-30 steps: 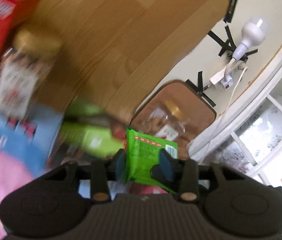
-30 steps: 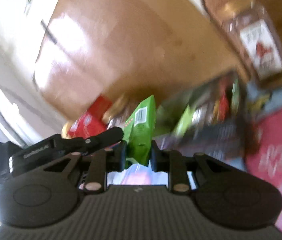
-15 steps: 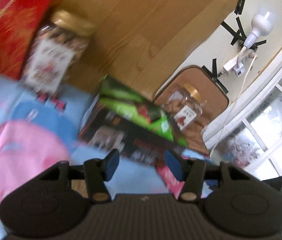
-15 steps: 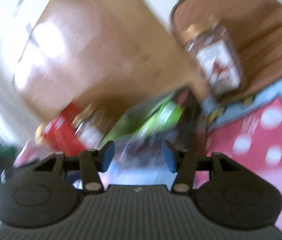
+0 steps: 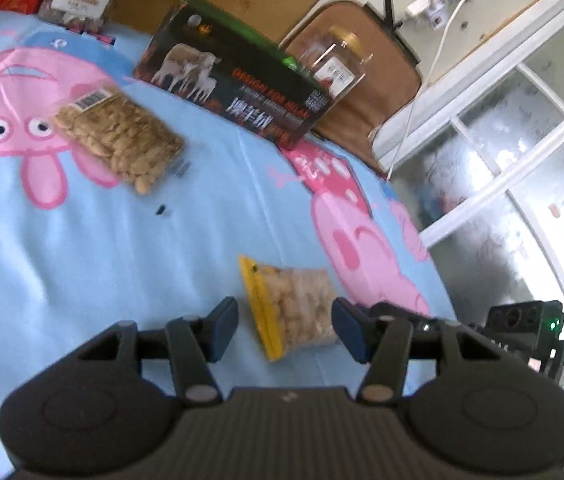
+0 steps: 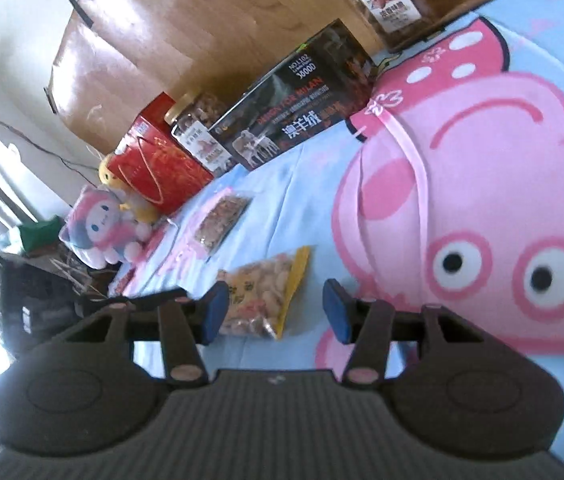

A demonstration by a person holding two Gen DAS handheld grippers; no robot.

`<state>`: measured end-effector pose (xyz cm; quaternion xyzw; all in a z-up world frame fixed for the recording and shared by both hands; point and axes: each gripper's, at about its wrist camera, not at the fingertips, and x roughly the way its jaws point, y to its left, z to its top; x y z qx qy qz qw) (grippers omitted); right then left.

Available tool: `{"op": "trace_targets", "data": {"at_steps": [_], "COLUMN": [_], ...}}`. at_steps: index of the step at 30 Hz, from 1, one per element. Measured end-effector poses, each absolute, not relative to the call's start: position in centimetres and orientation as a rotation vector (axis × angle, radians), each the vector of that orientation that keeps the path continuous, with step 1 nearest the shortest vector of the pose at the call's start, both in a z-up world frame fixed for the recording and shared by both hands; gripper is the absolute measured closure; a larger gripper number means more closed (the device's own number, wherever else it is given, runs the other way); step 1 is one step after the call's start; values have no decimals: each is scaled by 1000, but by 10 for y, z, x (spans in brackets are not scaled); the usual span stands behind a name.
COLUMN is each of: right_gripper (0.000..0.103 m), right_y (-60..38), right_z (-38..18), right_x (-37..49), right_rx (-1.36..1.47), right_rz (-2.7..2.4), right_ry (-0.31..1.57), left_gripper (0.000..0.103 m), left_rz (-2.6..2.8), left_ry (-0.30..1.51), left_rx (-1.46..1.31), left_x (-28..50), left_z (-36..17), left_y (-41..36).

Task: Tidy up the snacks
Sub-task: 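Grasp the yellow-edged peanut bag with the left tool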

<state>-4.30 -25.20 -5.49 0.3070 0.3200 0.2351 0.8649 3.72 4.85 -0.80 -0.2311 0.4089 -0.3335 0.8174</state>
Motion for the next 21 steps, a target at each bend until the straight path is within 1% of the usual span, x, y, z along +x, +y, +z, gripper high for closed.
{"op": "trace_targets", "data": {"at_steps": [1, 2, 3, 4, 5, 7, 10, 14, 21], "right_gripper": [51, 59, 61, 68, 77, 81, 83, 83, 83], "right_y": [-249, -244, -238, -231, -225, -217, -213, -211, -206], "right_z": [-56, -58, -59, -60, -59, -57, -50, -28, 20], "right_x": [-41, -39, -40, -39, -38, -35, -30, -13, 54], "right_rx": [654, 661, 655, 636, 618, 595, 567, 540, 490], "right_rz": [511, 537, 545, 539, 533, 539, 550, 561, 555], "right_ry": [679, 693, 705, 704, 703, 714, 695, 624, 486], "left_gripper": [52, 52, 54, 56, 59, 59, 59, 59, 59], "left_rz": [-728, -738, -729, -723, -720, -704, -710, -700, -648], "left_ry": [877, 882, 876, 872, 870, 856, 817, 751, 638], "left_rx": [-497, -502, -499, -485, -478, -481, -508, -488, -474], "left_x": [37, 37, 37, 36, 36, 37, 45, 63, 135], "left_z": [-8, -9, -9, -8, -7, -3, 10, 34, 76], "left_y": [46, 44, 43, 42, 41, 43, 50, 51, 48]}}
